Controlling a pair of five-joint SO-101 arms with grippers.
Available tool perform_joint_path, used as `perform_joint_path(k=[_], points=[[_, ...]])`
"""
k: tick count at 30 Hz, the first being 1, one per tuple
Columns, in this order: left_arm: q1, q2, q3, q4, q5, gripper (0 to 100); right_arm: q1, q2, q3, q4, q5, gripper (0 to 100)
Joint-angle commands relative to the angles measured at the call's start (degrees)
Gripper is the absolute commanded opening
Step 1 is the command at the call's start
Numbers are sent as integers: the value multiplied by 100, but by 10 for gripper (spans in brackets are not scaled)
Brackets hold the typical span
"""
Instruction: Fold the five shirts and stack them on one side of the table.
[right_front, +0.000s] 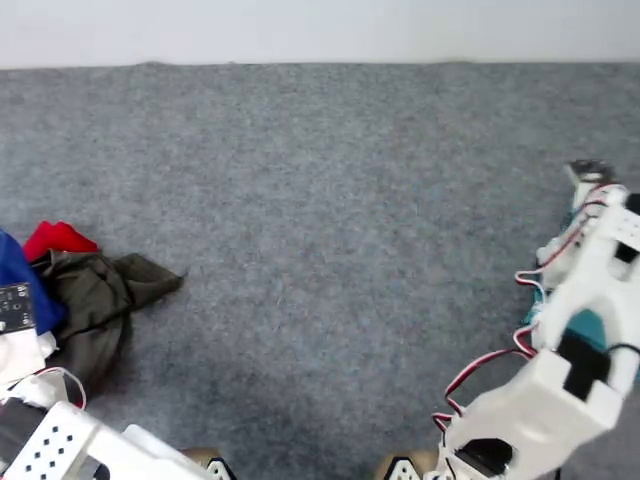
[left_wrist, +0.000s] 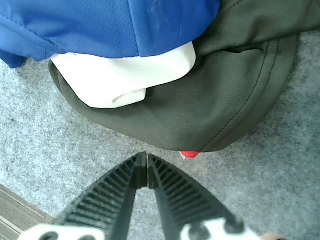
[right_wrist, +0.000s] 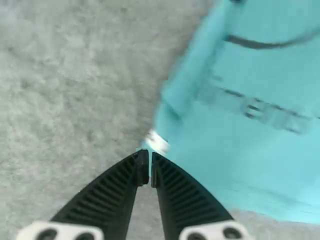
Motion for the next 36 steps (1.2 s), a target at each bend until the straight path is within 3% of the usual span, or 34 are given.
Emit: perform_joint_path(k=[1,12,21,36], points=[[35,-35,-13,-79,-35,15,347,-426,-35,-145,484,10],[35,-35,-13,-62,-35,15,664,664,-26,-725,738,10],[35,-35,-13,-62,-35,15,-13,954,-35,-136,475,10],[35,-44,154,-105,-35,15,75,-760,-35,374,440,10]])
